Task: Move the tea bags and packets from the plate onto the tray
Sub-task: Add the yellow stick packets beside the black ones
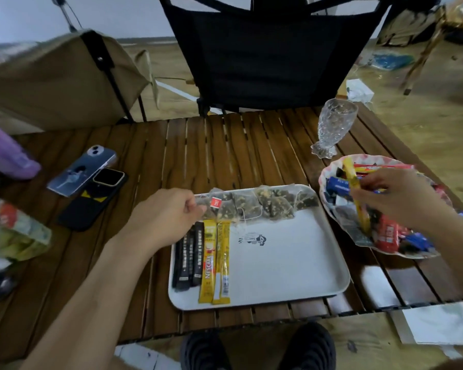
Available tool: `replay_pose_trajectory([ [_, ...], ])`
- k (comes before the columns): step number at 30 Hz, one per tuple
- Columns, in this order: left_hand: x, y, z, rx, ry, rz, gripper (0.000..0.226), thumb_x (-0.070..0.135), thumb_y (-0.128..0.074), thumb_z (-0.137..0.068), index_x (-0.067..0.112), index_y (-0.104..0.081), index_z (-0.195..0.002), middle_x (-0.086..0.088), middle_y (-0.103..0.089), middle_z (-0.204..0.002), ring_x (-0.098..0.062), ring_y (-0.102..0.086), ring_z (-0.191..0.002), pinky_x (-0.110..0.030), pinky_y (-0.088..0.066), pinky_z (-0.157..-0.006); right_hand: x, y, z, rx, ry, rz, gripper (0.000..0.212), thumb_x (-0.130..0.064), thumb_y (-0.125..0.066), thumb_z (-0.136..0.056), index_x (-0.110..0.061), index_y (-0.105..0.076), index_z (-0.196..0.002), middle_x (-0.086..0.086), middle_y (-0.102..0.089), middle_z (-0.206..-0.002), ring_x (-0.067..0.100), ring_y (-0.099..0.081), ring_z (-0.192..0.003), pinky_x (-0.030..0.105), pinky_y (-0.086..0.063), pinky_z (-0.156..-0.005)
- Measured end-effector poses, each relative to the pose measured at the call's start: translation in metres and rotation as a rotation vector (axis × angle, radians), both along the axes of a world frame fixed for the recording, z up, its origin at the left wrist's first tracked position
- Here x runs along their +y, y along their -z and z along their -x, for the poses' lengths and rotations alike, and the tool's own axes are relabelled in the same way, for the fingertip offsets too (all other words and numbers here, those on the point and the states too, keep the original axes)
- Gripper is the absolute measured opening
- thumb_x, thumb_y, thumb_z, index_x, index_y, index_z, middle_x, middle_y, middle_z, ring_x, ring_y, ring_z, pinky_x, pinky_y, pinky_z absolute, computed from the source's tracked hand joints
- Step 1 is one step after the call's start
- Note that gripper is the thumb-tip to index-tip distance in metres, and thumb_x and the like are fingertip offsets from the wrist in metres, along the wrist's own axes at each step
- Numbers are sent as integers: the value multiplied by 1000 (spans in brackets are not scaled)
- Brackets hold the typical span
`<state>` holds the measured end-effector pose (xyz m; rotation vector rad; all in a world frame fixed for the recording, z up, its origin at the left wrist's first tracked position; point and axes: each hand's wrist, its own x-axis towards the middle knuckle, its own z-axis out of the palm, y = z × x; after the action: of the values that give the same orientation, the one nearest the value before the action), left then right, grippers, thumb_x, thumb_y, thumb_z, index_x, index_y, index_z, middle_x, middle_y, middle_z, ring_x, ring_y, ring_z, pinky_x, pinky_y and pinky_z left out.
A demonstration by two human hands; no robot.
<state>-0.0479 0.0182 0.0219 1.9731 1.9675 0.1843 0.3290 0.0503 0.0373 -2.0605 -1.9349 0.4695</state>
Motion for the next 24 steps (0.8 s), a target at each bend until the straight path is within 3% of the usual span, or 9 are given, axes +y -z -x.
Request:
replay_pose_trajectory([
  [4, 0, -1, 6, -9, -28, 29, 31, 46, -54, -99, 24, -61, -78, 3, -63, -72, -13, -60, -67, -36, -49, -63, -6, -13, 7, 339, 134, -228, 21, -39, -70, -89, -23, -71, -103, -10, -71, -89, 2, -65, -80, 21, -41, -63],
  [7, 0, 0, 11, -5, -52, 67, 35, 48, -54, -98, 20, -63, -80, 1, -65, -73, -15, -62, -67, -36, -51, -64, -16, -21, 31, 509, 106, -296, 16, -40, -70, -88, -25, -71, -93, -10, -71, -76, -3, -61, -61, 17, -44, -56],
  [9, 0, 0, 13, -17, -69, 92, 37, 48, -55, -98, 17, -65, -81, -2, -68, -73, -17, -64, -65, -36, -51, -63, -22, -21, 52, 658, 18, -214, 12, -33, -70, -88, -22, -73, -85, -4, -72, -74, 4, -62, -59, 19, -51, -57],
  [11, 0, 1, 15, -22, -82, 127, 38, 47, -55, -98, 13, -67, -84, -5, -71, -77, -21, -68, -69, -37, -55, -67, -28, -9, 74, 794, -63, 0, 11, -20, -68, -90, -11, -74, -88, 5, -73, -78, 10, -66, -66, 26, -54, -61],
  [14, -1, 1, 16, 10, -85, 207, 37, 46, -57, -98, 12, -67, -87, -4, -72, -81, -19, -70, -70, -38, -58, -72, -41, 18, 108, 837, -125, 337, 8, -10, -68, -90, -5, -74, -91, 10, -73, -79, 13, -68, -70, 24, -57, -62],
  [16, -2, 2, 17, 32, -70, 280, 33, 45, -58, -98, 15, -67, -87, -1, -71, -80, -16, -68, -66, -32, -56, -65, -48, 36, 126, 829, -134, 461, 10, -10, -71, -88, 0, -72, -90, 16, -74, -81, 17, -69, -71, 26, -59, -63],
  [20, -3, 5, 19, 44, -63, 443, 26, 42, -61, -97, 18, -65, -90, 2, -70, -80, -13, -69, -67, -25, -51, -58, -54, 57, 147, 790, -122, 485, 26, -11, -77, -85, 11, -63, -86, 27, -71, -82, 17, -70, -65, 29, -60, -61],
  [24, -1, 7, 18, 23, -70, 530, 25, 41, -64, -96, 16, -65, -94, 0, -71, -82, -15, -71, -72, -25, -52, -59, -55, 62, 156, 753, -133, 446, 7, -15, -75, -87, -9, -72, -84, 5, -72, -65, 15, -70, -62, 30, -61, -62],
])
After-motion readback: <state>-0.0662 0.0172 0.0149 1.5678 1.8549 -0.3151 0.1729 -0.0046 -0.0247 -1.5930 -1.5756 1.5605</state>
